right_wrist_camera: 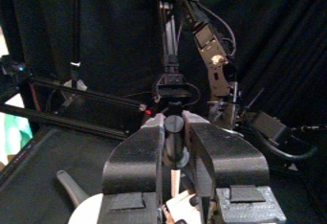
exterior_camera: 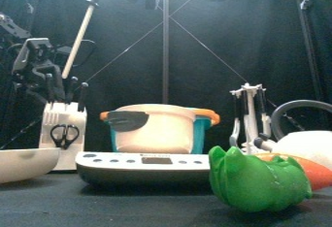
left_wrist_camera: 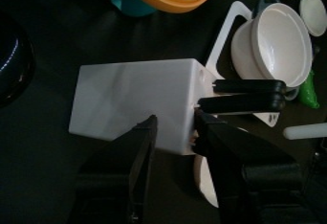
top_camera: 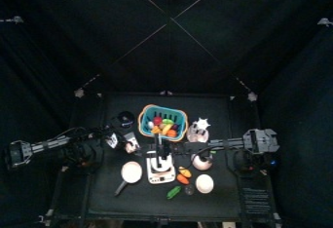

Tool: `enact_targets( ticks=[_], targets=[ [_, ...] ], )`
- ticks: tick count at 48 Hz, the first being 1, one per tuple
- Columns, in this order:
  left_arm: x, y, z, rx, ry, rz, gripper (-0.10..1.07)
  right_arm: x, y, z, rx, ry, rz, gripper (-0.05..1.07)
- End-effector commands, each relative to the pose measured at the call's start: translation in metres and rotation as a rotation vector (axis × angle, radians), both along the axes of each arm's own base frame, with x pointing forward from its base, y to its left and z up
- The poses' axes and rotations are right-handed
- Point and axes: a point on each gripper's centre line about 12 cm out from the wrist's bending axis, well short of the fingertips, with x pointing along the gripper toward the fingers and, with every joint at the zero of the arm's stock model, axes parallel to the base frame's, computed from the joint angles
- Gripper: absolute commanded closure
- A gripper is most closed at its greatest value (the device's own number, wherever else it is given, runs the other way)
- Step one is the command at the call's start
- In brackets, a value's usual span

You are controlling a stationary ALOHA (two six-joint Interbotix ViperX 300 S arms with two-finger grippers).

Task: Drop sharpener onto table

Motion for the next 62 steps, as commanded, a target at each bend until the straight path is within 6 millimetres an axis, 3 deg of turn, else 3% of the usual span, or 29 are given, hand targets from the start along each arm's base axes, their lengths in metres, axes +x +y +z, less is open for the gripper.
enact_targets(
  ticks=[1, 16, 31, 41, 54, 62],
  targets=[
    [-0.014, -0.002, -0.016, -0.004, 0.052, 0.004, 0.24, -0.011, 0.000, 0.029, 0.005, -0.069, 0.002, 0.87],
    [-0.018, -0.001, 0.027, 0.150, -0.140, 0.006, 0.25, -0.017, -0.002, 0.029, 0.007, -0.064, -0.004, 0.87],
    [-0.015, 0.003, 0.038, 0.197, -0.203, 0.022, 0.24, -0.017, -0.002, 0.022, 0.019, -0.056, -0.004, 0.87],
    [-0.008, 0.013, 0.058, 0.320, -0.302, 0.042, 0.24, -0.024, -0.002, 0.020, 0.022, -0.048, -0.004, 0.87],
    [-0.001, 0.026, 0.096, 0.608, -0.412, 0.000, 0.24, -0.052, -0.008, 0.023, 0.082, -0.043, -0.030, 0.87],
    [0.003, 0.023, 0.102, 0.661, -0.448, -0.030, 0.24, -0.077, -0.029, 0.020, 0.151, -0.037, -0.096, 0.87]
  ],
)
